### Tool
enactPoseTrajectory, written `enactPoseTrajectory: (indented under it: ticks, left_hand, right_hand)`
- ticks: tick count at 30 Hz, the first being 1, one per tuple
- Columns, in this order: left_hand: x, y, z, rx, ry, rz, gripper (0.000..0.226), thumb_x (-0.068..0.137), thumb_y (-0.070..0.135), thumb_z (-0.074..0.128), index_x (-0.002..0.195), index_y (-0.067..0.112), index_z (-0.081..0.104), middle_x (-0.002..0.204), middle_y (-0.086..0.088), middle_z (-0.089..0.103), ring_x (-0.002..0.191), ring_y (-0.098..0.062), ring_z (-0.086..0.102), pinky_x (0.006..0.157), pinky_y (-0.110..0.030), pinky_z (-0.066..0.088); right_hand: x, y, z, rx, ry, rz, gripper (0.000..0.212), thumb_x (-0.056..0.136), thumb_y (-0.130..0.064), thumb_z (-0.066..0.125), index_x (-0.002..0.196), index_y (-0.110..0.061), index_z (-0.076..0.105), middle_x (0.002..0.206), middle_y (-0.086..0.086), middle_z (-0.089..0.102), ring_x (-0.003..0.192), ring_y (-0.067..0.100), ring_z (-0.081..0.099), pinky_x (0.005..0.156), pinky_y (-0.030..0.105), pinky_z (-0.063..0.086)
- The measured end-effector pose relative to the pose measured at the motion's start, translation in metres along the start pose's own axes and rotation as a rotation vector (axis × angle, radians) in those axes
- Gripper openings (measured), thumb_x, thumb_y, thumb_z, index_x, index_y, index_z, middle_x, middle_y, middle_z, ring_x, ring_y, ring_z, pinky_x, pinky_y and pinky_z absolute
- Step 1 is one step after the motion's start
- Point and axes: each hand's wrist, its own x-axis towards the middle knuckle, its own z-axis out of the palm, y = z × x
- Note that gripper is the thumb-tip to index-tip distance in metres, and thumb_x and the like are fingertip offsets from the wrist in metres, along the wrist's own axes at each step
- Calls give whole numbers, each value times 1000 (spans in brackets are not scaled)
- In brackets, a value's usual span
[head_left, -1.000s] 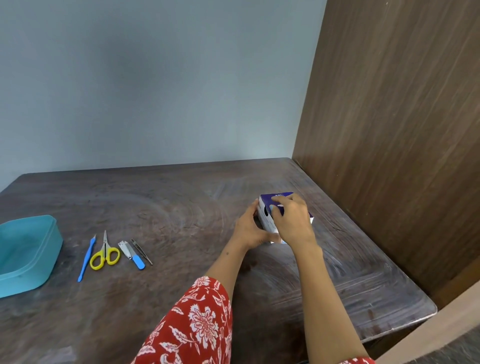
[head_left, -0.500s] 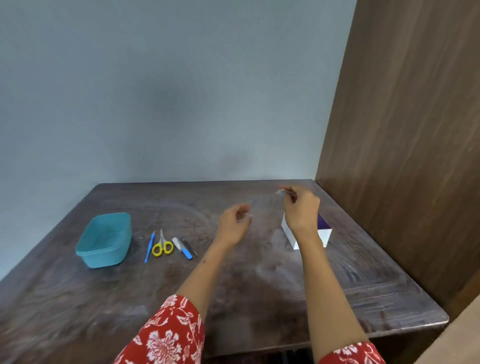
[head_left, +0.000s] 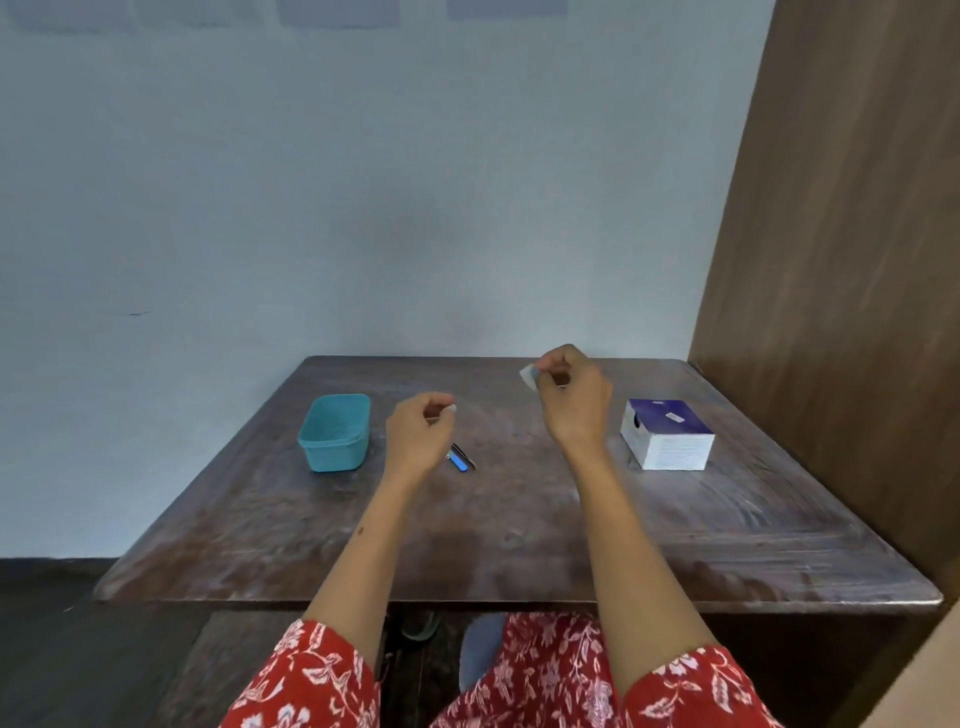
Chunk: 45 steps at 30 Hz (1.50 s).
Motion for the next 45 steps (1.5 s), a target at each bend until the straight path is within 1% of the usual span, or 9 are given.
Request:
enactPoseTrajectory:
  ticks: [7,12,17,21,26,37,41,43,45]
  left_hand:
    - [-9,-8,-21,40,43,-30,17,86,9,58,99,5,68,86,-5,64,68,-2,55,47,-4,41]
    - [12,-25,-14,66,20,-116,18,85,12,59,100,8,68,91,-7,67,79,-12,58,67,-18,43]
    - [32,-55,6,71,-11,-193,14,84,11,60,95,12,68,90,-8,69,78,-17,61,77,-30,51]
    - [42,-73,23,43,-36,-269,12,83,9,58,84,18,66,87,-9,69,85,-23,66,86,-44,53]
    - [53,-87,41,64,-12,-297,14,84,9,56,86,18,67,87,-6,70,84,-22,67,87,-42,54]
    - [66,-98,52,49,36,-286,14,82,6,58,90,13,68,87,-6,70,80,-22,68,84,-41,55]
    - [72,-99,59,97,71,-211,17,83,8,57,96,15,67,94,-1,70,81,-10,64,79,-23,53]
    - [76,-96,67,105,96,-154,21,84,8,56,102,13,66,98,1,68,80,-3,58,70,-5,43]
    - [81,-92,79,86,123,-99,23,85,7,55,106,10,64,102,-2,67,82,-5,57,68,-3,40]
  right_hand:
    - [-10,-1,20,6,-81,-11,27,83,5,51,84,-9,74,87,7,73,81,20,65,75,29,49]
    - [4,21,42,-9,-159,49,28,84,3,50,94,-7,75,98,5,73,92,16,65,81,20,46]
    - [20,57,75,-57,-214,121,21,83,-7,58,89,-15,76,80,-5,69,73,7,61,58,0,38]
    - [25,84,101,-58,-339,154,12,82,-10,64,86,-10,75,85,5,74,81,19,66,75,28,51]
    - [28,107,124,-189,-463,138,19,81,-7,62,96,-9,74,97,5,73,90,18,67,79,20,47]
    - [21,118,149,-441,-640,75,28,82,-6,59,107,-13,69,107,14,69,101,31,63,85,38,52]
    - [23,123,154,-469,-631,45,24,80,-7,65,103,-10,69,104,13,69,98,30,63,81,35,52]
    - [26,128,154,-334,-552,114,28,75,-5,68,102,-9,71,96,9,71,90,21,66,74,21,48]
    - [29,133,151,-160,-402,219,37,69,-5,70,106,-12,71,87,6,74,81,12,66,72,10,42]
